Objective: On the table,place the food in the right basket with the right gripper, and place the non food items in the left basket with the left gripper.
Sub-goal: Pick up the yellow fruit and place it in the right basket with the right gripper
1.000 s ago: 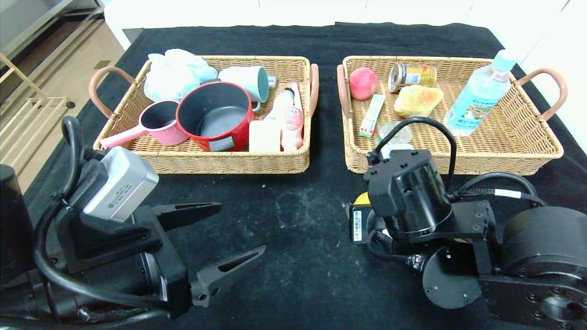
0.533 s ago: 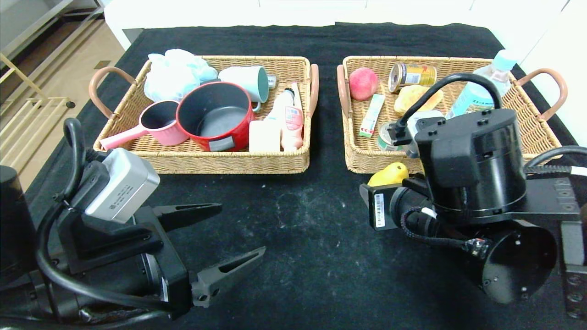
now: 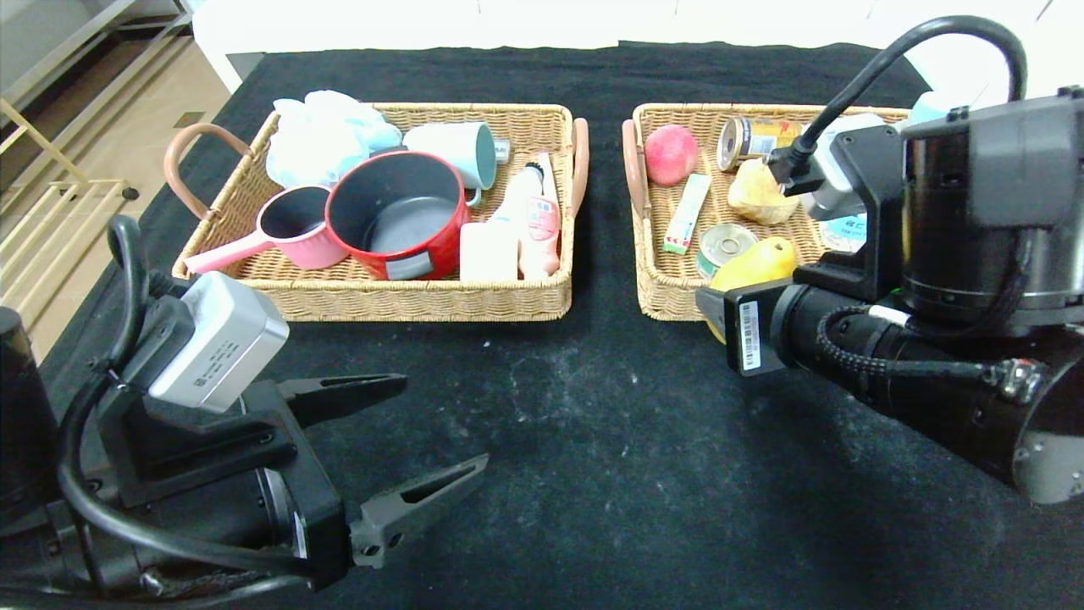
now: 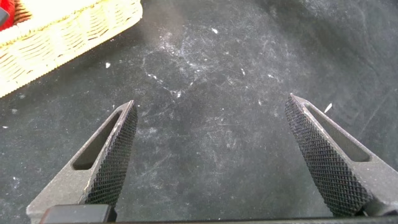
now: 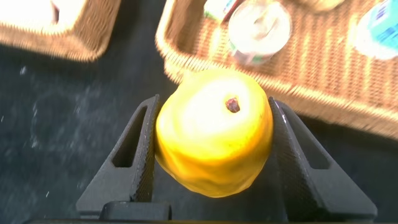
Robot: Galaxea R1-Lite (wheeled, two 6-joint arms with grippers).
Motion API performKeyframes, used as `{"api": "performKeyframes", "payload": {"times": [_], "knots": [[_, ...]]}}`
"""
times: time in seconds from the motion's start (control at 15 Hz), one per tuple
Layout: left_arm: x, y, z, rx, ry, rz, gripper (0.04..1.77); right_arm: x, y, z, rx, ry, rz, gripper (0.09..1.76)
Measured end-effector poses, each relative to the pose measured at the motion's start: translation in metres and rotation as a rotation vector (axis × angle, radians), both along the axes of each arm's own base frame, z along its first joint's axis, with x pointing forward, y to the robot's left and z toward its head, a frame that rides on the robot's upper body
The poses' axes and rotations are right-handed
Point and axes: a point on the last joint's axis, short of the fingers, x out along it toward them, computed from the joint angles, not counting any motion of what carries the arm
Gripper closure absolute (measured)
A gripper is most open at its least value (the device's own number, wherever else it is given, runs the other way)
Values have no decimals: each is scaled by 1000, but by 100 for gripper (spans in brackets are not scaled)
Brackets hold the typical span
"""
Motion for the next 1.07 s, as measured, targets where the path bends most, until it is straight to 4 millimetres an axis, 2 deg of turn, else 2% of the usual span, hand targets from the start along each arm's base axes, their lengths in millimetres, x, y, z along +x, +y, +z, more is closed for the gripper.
{"api": "performKeyframes", "payload": {"times": [0.4, 0.73, 1.07], "knots": [[0, 0, 0, -2, -3, 5, 9, 28, -2, 24, 90, -156, -25, 71], [0, 0, 0, -3, -3, 5, 9, 65, -2, 15, 112, -258, -38, 71], [0, 0, 0, -2, -2, 4, 9, 81, -3, 4, 107, -250, -47, 71]]}}
